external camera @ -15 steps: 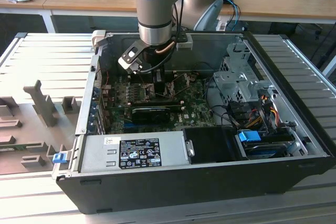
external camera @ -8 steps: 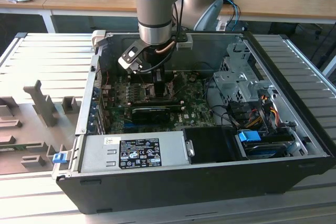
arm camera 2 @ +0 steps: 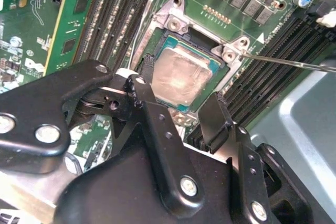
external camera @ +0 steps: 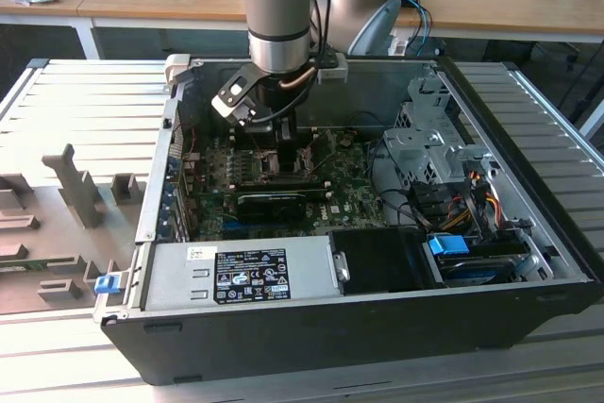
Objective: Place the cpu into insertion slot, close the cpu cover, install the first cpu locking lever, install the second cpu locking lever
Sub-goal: 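Place the cpu into insertion slot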
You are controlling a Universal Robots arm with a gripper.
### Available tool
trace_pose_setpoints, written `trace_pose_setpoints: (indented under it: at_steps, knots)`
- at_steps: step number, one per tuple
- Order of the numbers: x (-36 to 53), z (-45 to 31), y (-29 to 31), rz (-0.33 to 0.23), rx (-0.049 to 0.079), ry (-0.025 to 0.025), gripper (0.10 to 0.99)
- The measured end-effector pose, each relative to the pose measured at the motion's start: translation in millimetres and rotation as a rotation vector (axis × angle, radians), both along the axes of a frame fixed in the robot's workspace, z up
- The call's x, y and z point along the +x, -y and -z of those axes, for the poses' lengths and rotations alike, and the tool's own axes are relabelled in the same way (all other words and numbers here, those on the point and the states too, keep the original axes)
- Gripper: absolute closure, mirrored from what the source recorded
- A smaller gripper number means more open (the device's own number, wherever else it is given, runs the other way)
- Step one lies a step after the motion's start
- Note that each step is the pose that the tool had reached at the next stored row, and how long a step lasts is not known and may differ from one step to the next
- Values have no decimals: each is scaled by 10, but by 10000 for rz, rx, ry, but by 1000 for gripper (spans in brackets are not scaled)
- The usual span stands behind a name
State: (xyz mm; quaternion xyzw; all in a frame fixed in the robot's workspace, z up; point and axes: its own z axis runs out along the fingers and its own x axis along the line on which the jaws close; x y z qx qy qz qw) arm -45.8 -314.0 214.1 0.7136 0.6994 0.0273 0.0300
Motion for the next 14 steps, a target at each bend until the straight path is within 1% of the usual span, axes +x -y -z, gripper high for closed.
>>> trace_pose_setpoints:
  at_steps: [2, 7, 8, 11, 14]
  knots:
    - [0, -21, 0, 0, 0, -1, 490]
    - [0, -53, 0, 1, 1, -1, 800]
    - [0, -57, 0, 1, 1, -1, 800]
    - [0, -71, 0, 3, 0, -1, 980]
    - [0, -87, 0, 3, 0, -2, 980]
